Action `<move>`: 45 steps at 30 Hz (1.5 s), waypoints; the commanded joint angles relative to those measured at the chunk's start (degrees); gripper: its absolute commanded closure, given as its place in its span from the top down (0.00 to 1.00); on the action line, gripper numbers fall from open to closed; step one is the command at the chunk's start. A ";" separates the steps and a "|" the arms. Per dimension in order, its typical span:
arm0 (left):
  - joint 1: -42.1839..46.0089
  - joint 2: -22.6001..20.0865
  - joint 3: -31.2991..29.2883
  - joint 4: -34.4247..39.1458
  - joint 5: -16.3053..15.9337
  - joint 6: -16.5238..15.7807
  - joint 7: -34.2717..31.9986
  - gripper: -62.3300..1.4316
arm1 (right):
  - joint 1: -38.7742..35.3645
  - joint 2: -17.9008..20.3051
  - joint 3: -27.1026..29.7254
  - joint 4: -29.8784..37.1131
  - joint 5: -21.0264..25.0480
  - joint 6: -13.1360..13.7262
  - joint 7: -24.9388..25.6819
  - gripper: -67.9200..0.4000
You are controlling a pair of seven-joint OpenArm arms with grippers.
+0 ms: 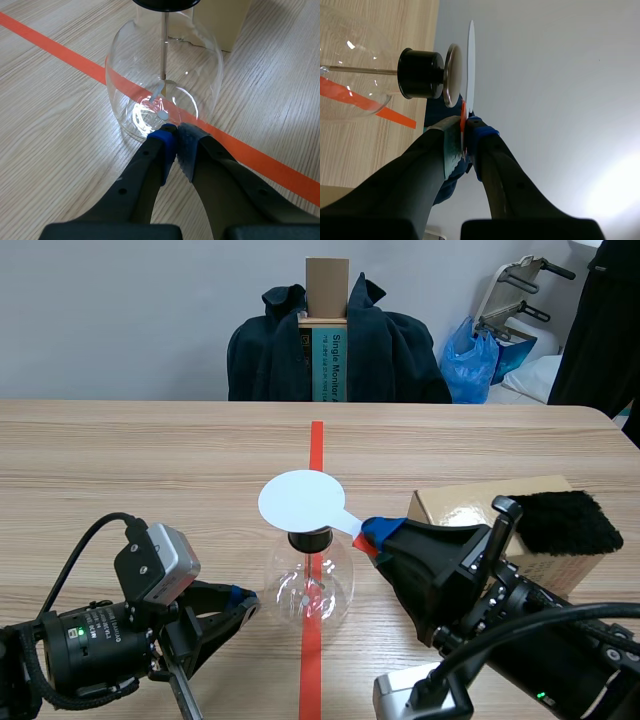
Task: Do the electroscope experiment.
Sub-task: 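Move the plate toward and away from the electroscope, then put the plate down on the right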
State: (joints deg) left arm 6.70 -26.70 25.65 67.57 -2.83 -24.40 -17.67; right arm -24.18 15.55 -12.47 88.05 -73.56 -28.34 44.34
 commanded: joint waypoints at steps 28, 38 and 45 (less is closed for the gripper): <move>-0.07 0.15 -0.17 0.63 -0.79 -0.15 -0.94 0.07 | 0.20 0.00 0.02 0.81 0.46 -0.83 -27.12 0.02; -0.07 0.15 -0.17 0.63 -0.76 -0.15 -0.94 0.07 | 0.22 0.00 0.04 0.83 0.52 -3.30 -30.10 0.02; -0.04 -0.17 -0.20 0.63 -0.76 -0.15 -0.92 0.07 | 0.22 0.09 2.97 2.47 1.16 -13.81 -30.16 0.02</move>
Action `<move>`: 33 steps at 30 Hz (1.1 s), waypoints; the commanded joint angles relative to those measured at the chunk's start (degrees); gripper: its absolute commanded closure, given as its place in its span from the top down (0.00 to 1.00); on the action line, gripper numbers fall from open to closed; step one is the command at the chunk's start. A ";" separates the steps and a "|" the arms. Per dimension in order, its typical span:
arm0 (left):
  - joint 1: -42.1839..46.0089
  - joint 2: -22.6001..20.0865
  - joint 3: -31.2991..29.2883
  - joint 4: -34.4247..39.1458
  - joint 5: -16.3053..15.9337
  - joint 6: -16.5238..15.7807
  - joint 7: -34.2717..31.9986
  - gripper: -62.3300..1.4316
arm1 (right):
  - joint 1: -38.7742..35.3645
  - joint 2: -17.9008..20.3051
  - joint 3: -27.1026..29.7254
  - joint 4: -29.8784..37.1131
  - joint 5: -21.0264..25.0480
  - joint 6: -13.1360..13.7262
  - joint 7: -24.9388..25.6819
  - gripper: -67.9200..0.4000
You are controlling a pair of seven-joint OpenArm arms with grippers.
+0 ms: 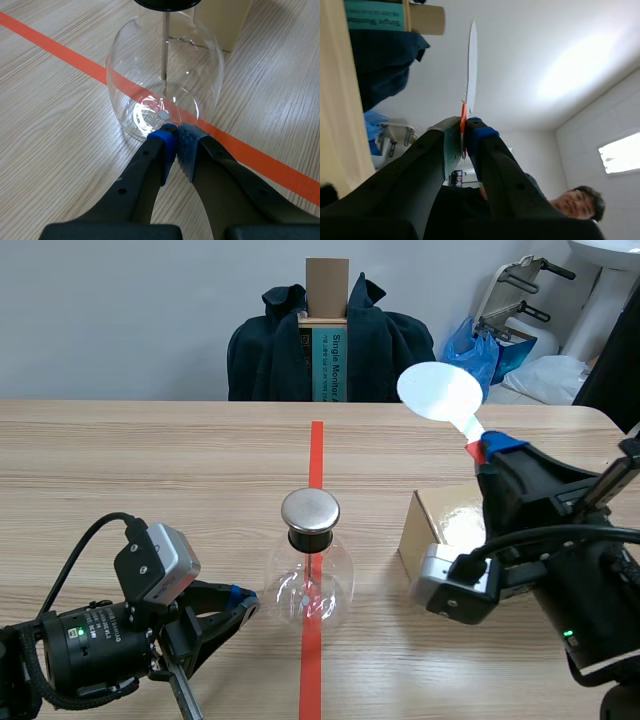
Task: Do the electroscope experiment.
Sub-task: 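Put the plate down on the right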
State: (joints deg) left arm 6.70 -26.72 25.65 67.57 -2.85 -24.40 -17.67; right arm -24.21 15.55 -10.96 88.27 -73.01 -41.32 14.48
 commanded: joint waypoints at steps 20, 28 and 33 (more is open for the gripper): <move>21.92 -16.44 -11.21 20.41 -6.99 0.37 -9.92 0.94 | -4.09 3.89 7.96 10.10 10.51 -2.78 -2.91 0.02; 36.13 -23.23 -19.06 31.67 -12.94 5.84 -12.26 0.96 | -4.50 0.59 5.20 -3.26 6.75 -3.54 0.24 0.02; 42.40 -25.94 -22.64 37.42 -16.87 8.90 -10.34 0.96 | -4.15 -1.33 3.82 -8.44 5.70 -3.54 1.51 0.02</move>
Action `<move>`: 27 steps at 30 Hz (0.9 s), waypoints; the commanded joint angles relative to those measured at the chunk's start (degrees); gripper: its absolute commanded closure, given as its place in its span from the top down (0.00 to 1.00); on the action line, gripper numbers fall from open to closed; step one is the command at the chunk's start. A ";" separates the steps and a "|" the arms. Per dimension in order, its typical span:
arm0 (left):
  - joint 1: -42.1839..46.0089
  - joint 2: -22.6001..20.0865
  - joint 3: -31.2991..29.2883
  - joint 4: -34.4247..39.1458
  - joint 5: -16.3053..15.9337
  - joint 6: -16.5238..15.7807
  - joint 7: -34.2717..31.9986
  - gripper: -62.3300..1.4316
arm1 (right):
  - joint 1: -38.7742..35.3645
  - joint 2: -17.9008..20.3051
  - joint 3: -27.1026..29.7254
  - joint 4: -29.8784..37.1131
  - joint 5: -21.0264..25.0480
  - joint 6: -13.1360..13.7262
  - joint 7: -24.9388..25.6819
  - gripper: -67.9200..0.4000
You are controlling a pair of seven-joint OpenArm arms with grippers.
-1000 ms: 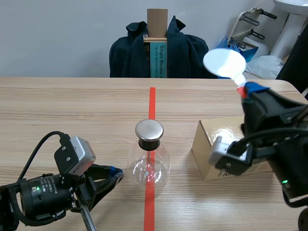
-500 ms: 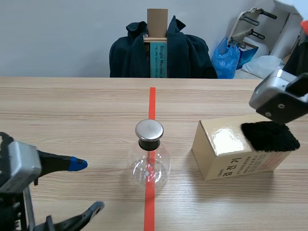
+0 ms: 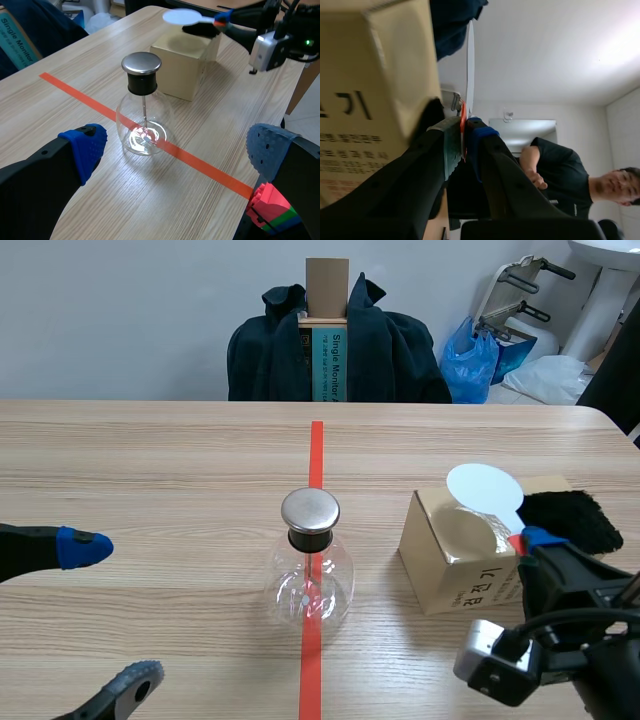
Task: Do the electroscope experiment.
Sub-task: 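Put the plate down on the right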
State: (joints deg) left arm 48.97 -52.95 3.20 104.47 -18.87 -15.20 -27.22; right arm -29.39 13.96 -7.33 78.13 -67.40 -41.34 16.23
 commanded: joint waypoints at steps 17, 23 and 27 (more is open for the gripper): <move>2.27 0.55 -2.64 5.60 -4.13 0.96 4.55 0.96 | 1.90 -1.29 -1.33 -1.81 -0.70 -2.69 -0.57 0.02; 2.27 0.55 -2.64 5.60 -4.13 0.96 4.55 0.96 | 1.90 -1.29 -1.33 -2.03 -0.72 -2.10 -0.72 0.02; 2.27 0.55 -2.64 5.60 -4.11 0.96 4.55 0.96 | 1.75 -1.27 -1.31 -2.08 -0.70 -2.08 -1.36 0.02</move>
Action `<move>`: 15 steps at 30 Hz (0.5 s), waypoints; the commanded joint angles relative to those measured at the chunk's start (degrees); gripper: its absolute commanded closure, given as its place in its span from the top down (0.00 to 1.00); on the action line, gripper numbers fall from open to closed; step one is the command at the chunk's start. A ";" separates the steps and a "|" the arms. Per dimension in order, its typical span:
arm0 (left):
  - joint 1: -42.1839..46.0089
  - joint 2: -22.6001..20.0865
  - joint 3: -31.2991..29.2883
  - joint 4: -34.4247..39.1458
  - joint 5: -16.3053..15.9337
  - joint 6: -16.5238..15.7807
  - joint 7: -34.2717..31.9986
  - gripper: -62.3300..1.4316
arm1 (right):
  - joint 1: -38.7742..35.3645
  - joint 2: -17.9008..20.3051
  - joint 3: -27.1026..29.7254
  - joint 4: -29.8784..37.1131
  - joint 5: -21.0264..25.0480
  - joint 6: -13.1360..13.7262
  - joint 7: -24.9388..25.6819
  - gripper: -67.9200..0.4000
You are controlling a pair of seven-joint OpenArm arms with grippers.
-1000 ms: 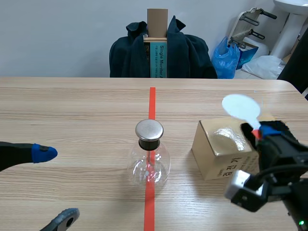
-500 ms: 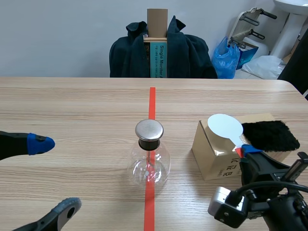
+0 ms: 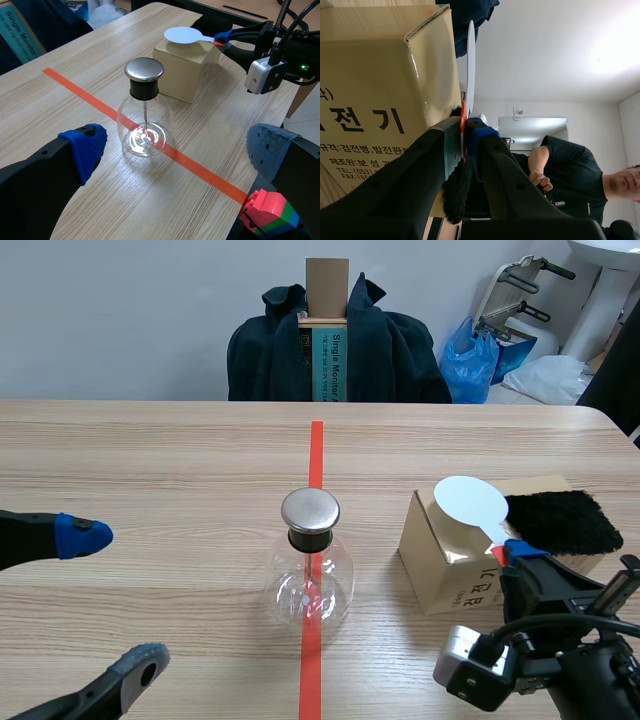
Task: Do the electroscope experiment.
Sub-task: 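Put the plate down on the right, then return to the home posture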
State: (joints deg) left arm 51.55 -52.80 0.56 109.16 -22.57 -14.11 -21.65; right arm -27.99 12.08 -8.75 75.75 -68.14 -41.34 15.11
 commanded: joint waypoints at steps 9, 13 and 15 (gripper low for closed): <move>-0.31 0.39 0.00 0.90 -0.42 -0.13 -1.03 0.96 | 0.31 0.61 0.11 0.31 0.09 0.17 -0.90 0.02; -0.31 0.39 0.00 0.90 -0.42 -0.13 -1.05 0.96 | 0.20 0.61 0.11 0.31 0.11 0.92 -1.68 0.03; -0.31 0.39 0.00 0.90 -0.42 -0.13 -1.22 0.96 | 0.20 0.59 0.11 0.31 0.11 0.92 -1.92 0.10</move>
State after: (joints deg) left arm 51.55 -52.71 0.56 109.16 -22.57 -14.11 -21.67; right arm -28.16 12.08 -8.75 75.75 -68.12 -39.70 13.39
